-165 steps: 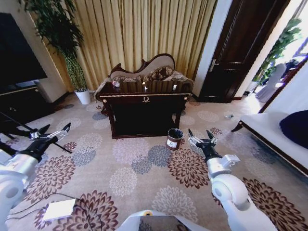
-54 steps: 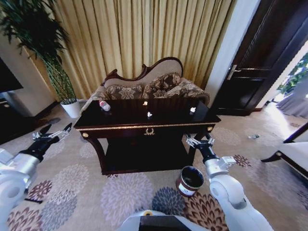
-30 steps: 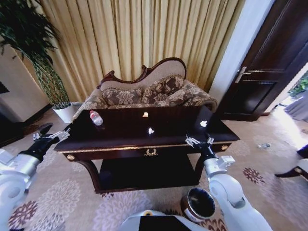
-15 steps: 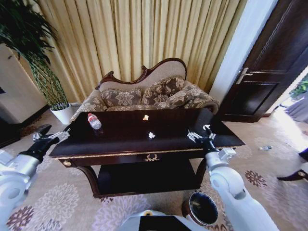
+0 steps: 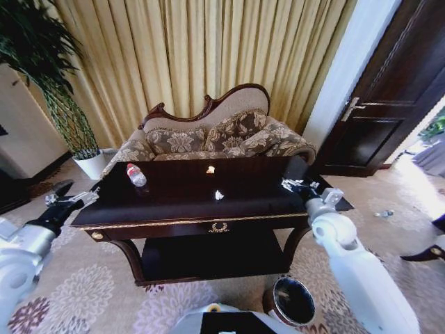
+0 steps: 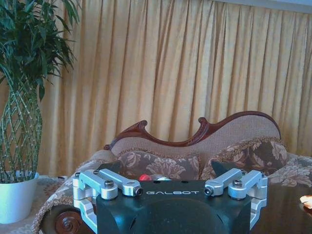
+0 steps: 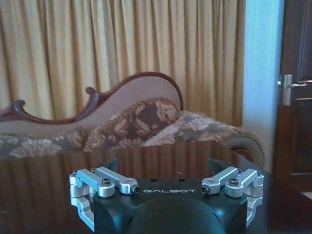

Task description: Move to the front of the table and place the trash on the table into the trash bin.

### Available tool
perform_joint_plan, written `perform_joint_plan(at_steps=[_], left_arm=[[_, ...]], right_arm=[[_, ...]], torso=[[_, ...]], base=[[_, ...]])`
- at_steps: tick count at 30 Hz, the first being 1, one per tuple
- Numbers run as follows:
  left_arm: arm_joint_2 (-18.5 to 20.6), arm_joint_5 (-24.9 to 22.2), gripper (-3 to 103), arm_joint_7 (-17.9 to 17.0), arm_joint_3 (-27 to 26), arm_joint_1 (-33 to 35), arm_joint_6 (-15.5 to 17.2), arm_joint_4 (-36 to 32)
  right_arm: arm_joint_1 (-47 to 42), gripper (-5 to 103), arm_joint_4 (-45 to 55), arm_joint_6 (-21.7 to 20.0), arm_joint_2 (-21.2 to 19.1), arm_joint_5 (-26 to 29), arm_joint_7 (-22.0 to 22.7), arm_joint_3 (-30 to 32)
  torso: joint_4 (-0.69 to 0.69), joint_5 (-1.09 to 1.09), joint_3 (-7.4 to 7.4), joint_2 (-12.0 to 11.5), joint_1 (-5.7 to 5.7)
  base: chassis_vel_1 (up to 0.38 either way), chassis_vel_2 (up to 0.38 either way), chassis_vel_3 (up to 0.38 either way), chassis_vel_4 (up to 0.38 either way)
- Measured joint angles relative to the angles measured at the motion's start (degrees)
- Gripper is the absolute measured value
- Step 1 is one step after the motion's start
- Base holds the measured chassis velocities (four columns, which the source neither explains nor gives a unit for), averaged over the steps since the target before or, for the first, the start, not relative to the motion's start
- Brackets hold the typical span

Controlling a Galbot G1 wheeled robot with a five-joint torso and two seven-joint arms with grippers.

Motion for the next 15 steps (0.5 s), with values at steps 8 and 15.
perform_joint_plan(at_steps=[8,15], left_arm=[[-0.1,0.5,100,0.1,0.8,-0.6,0.0,0.0],[-0.1,0.7,100,0.0,0.6,-0.3,0.0,-0.1]], right_arm=[[0.9,100,-3.5,-2.6,-2.2,0.7,-3.7,1.3],[3.1,100,-8.3,-4.2,-3.3,0.5,-7.8,0.7]], torso=[[0.0,-0.01,0.0,0.0,0.0],[0.01,-0.01,0.0,0.0,0.0]], base=[[0.0,0.0,0.0,0.0],[0.0,0.0,0.0,0.0]])
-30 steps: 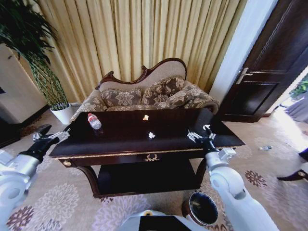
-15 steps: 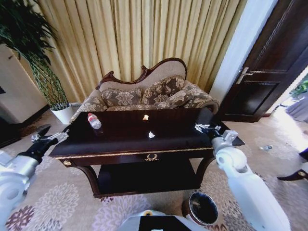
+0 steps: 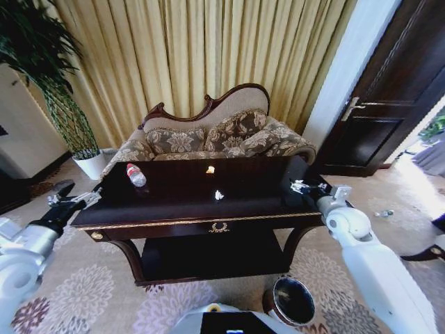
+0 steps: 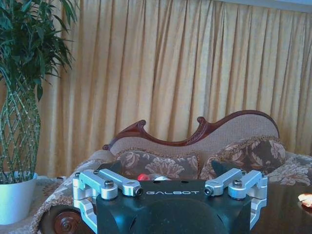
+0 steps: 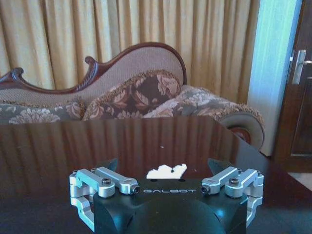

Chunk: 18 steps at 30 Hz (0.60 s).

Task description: Move to the front of the table and place the trash on the table into the trash bin.

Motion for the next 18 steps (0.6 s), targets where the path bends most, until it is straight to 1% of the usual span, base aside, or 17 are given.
perform_joint_plan(at_steps=[10,18], left_arm=[[0.1,0.0,100,0.0,0.0,0.0,0.0,-0.3],[0.1,0.0,100,-0.1,0.2,-0.1,0.0,-0.2]], right_arm=[[3.0,100,-4.7,-1.0,0.5,-0.6,1.3,-1.5],[3.6,100,-6.8,-0.3,0.7,-1.6,1.7,-1.6]], torso=[[-0.01,0.0,0.0,0.0,0.0],[-0.01,0.0,0.0,0.0,0.0]], base=[[0.0,0.0,0.0,0.0],[0.0,0.0,0.0,0.0]])
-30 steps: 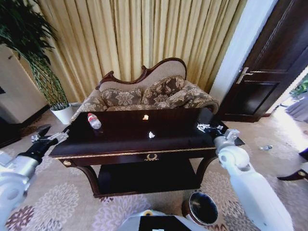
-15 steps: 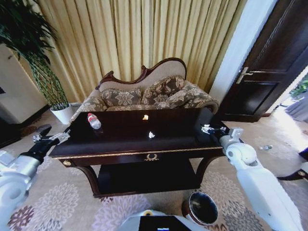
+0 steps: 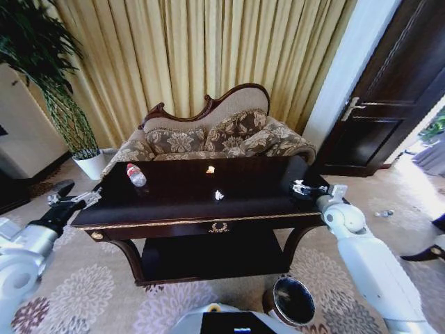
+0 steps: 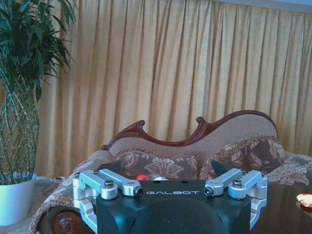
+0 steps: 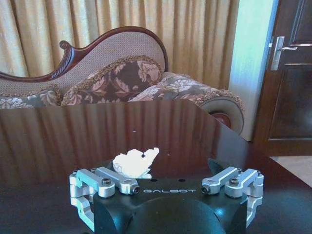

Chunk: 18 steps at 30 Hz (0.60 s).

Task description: Move to the front of the table and place the trash on the table into the trash bin.

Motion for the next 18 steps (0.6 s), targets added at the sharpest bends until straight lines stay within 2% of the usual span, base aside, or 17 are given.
perform_joint_plan(at_steps=[8,9,10,11,13,15,16,18], left_arm=[[0.5,-0.1,100,0.0,0.2,-0.4,0.0,0.3],[0.6,-0.1,100,0.0,0.2,-0.5,0.0,0.3],[0.7,-0.2,100,-0.1,0.2,-0.5,0.0,0.3],[0.7,-0.2,100,-0.1,0.2,-0.5,0.0,0.3],[0.7,-0.2,100,-0.1,0.3,-0.5,0.0,0.3],[0.7,-0.2,100,-0.1,0.4,-0.5,0.0,0.3],[0.7,-0.2,100,-0.1,0.4,-0.5,0.0,0.3],[0.6,-0.2,100,-0.1,0.4,-0.5,0.0,0.3]], right_arm=[[-0.4,98,-0.5,1.1,0.8,-2.0,-0.1,-0.1],[-0.5,88,-0.5,1.3,0.9,-2.3,-0.1,-0.2],[-0.6,88,-0.5,1.4,1.0,-2.5,-0.1,-0.2],[-0.8,78,-0.5,1.6,1.2,-2.7,-0.2,-0.2],[-0.8,78,-0.5,1.7,1.2,-2.8,-0.2,-0.2],[-1.2,66,-0.4,2.2,1.3,-3.2,-0.3,-0.3],[-1.2,66,-0.4,2.2,1.3,-3.2,-0.3,-0.3],[-1.4,56,-0.3,2.4,1.4,-3.4,-0.4,-0.3]], torso=[[0.0,0.0,0.0,0.0,0.0],[0.0,0.0,0.0,0.0,0.0],[0.0,-0.01,0.0,0.0,0.0],[0.0,-0.01,-0.01,0.0,0.0],[0.0,-0.01,-0.01,0.0,0.0],[0.0,-0.01,-0.01,0.0,0.0],[0.0,-0.01,-0.01,0.0,0.0],[0.0,-0.01,-0.01,0.0,0.0]], base=[[0.0,0.0,0.0,0.0],[0.0,0.0,0.0,0.0],[0.0,0.0,0.0,0.0],[0.0,0.0,0.0,0.0],[0.0,0.0,0.0,0.0],[0.0,0.0,0.0,0.0],[0.0,0.0,0.0,0.0],[0.0,0.0,0.0,0.0]])
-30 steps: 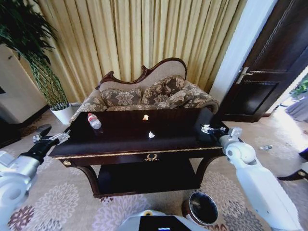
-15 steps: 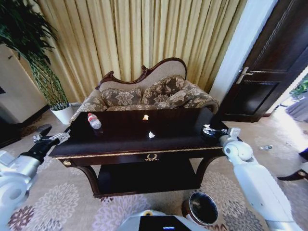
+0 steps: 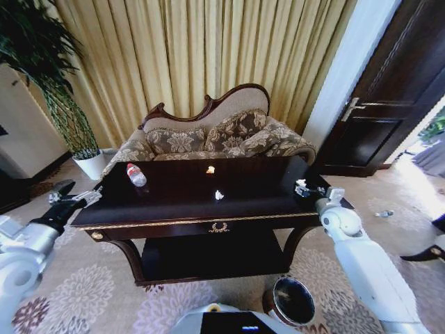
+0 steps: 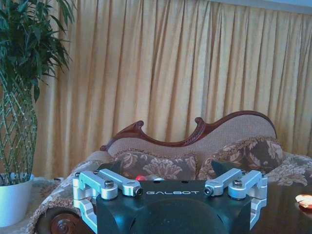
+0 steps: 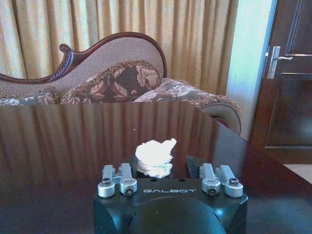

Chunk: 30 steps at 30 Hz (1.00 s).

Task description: Move to the front of the table and place the trash on the table into the trash bin.

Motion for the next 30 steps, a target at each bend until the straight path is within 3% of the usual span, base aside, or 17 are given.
perform_joint_plan(at_steps=[1,4,6,7,9,14,20,23,30], left_arm=[[0.0,0.0,100,0.0,0.0,0.0,0.0,0.0],[0.0,0.0,100,0.0,0.0,0.0,0.0,0.0],[0.0,0.0,100,0.0,0.0,0.0,0.0,0.0],[0.0,0.0,100,0.0,0.0,0.0,0.0,0.0],[0.0,0.0,100,0.0,0.0,0.0,0.0,0.0],[-0.1,0.0,100,0.0,0.0,0.0,0.0,0.0],[-0.2,0.0,100,0.0,0.2,-0.1,0.0,0.0],[-0.6,0.3,100,0.1,0.7,-0.1,0.1,-0.1],[-0.7,0.4,100,0.1,0.7,0.0,0.1,-0.1]], right_arm=[[0.0,56,0.0,0.0,0.0,0.0,0.0,0.0],[-0.1,39,0.1,0.3,0.0,-0.1,-0.2,-0.1],[-0.1,39,0.1,0.3,0.0,-0.2,-0.2,-0.2],[-0.1,28,0.3,0.4,0.1,-0.3,-0.2,-0.2],[-0.2,28,0.4,0.6,0.2,-0.4,-0.2,-0.3],[-1.4,6,3.4,3.3,0.7,-0.9,-0.6,-0.4],[-2.7,1,7.2,6.9,1.6,-0.9,-0.5,-0.6],[-4.4,1,10.1,11.9,2.9,-1.5,-0.3,-1.7],[-7.4,1,15.5,15.4,4.4,-1.7,-0.8,-3.5]], torso=[[0.0,0.0,0.0,0.0,0.0],[0.0,0.01,0.0,0.0,0.0],[0.0,0.01,0.0,0.0,0.0],[0.0,0.02,0.0,0.0,0.0],[0.0,0.02,0.01,0.0,0.0],[-0.01,0.02,0.01,0.0,0.0],[-0.01,0.01,0.01,0.0,0.0],[0.01,0.01,0.01,0.0,0.0],[0.0,0.01,0.0,0.0,0.0]], base=[[0.0,0.0,0.0,0.0],[0.0,0.0,0.0,0.0],[0.0,0.0,0.0,0.0],[0.0,0.0,0.0,0.0],[0.0,0.0,0.0,0.0],[0.0,0.0,0.0,0.0],[0.0,0.0,0.0,0.0],[0.0,0.0,0.0,0.0],[0.0,0.0,0.0,0.0]])
